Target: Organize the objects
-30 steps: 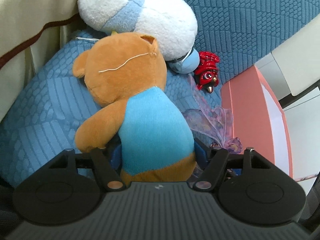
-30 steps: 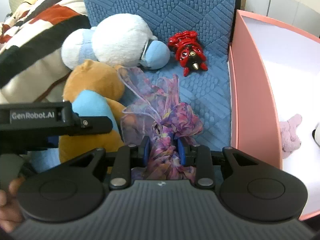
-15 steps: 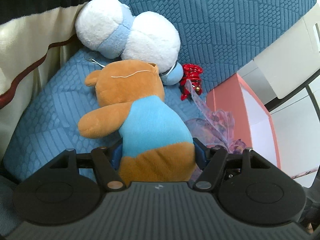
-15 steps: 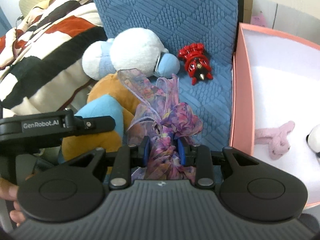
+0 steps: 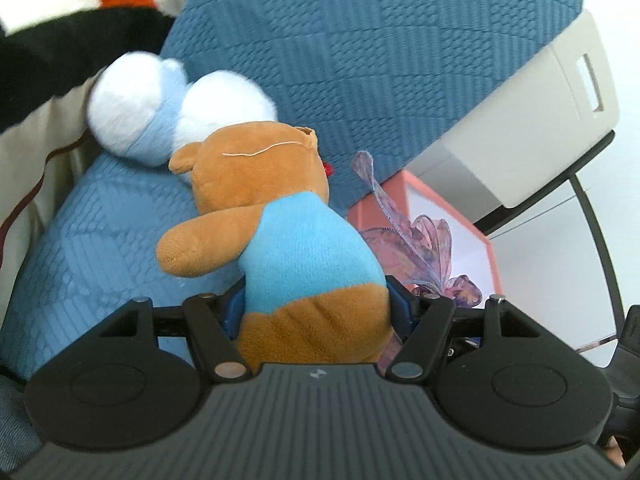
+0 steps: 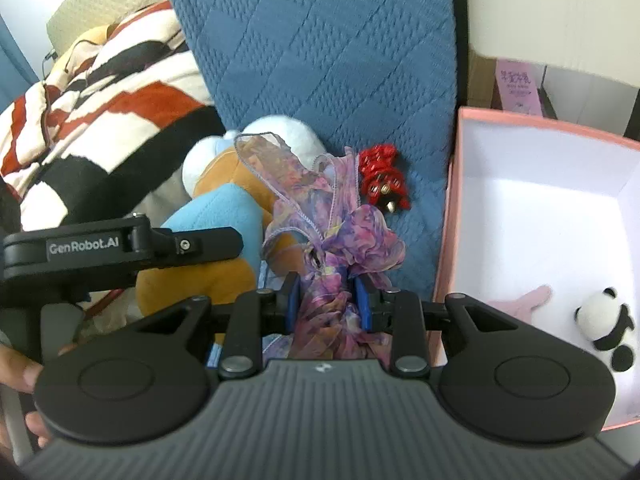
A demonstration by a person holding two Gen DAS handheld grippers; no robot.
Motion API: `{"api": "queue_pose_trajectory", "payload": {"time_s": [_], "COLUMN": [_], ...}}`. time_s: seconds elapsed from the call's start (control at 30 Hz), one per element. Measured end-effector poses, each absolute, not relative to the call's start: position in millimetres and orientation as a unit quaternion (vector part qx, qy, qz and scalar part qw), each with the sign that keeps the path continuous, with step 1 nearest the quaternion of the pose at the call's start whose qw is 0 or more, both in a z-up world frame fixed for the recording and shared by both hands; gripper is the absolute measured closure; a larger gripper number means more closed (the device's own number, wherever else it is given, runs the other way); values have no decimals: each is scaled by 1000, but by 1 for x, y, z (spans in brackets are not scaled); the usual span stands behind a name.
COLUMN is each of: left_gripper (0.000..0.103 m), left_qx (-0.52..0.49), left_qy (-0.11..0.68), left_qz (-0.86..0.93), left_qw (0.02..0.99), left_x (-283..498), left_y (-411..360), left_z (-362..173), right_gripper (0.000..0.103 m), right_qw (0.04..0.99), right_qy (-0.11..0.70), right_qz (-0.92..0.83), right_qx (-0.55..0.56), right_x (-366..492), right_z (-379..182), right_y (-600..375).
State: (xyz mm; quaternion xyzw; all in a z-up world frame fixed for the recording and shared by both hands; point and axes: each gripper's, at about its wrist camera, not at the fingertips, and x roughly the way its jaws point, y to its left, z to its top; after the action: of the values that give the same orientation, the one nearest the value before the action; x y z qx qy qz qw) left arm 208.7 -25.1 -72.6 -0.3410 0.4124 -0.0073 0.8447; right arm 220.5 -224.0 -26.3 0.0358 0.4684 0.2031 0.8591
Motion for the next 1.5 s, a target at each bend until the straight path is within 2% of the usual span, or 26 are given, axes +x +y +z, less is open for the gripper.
{"api": "queue_pose_trajectory", "payload": {"time_s": [0.4,0.77,1.13,1.5], "left_gripper": [31,31,31,31], "left_qx": [-313,-283,-258,-229], "left_qy": [406,406,432,472], "left_qz": [-47,-75,-94,-94], "left_qw": [857,865,859,846], "left_x": [244,275,317,367], "left_y": [-75,-138,-200,-255], "left_z": [-16,5,-9,-64], "right_gripper": [71,71,70,70], "right_qw": [881,893,886,874], "right_qy": [431,414,434,463], "right_qz": [188,160,116,85], "right_qx": [49,72,110,119], "right_x": [220,221,243,272], "right_z": [21,29,-12,-76], "right_y": [-277,-338,-412,-462]}}
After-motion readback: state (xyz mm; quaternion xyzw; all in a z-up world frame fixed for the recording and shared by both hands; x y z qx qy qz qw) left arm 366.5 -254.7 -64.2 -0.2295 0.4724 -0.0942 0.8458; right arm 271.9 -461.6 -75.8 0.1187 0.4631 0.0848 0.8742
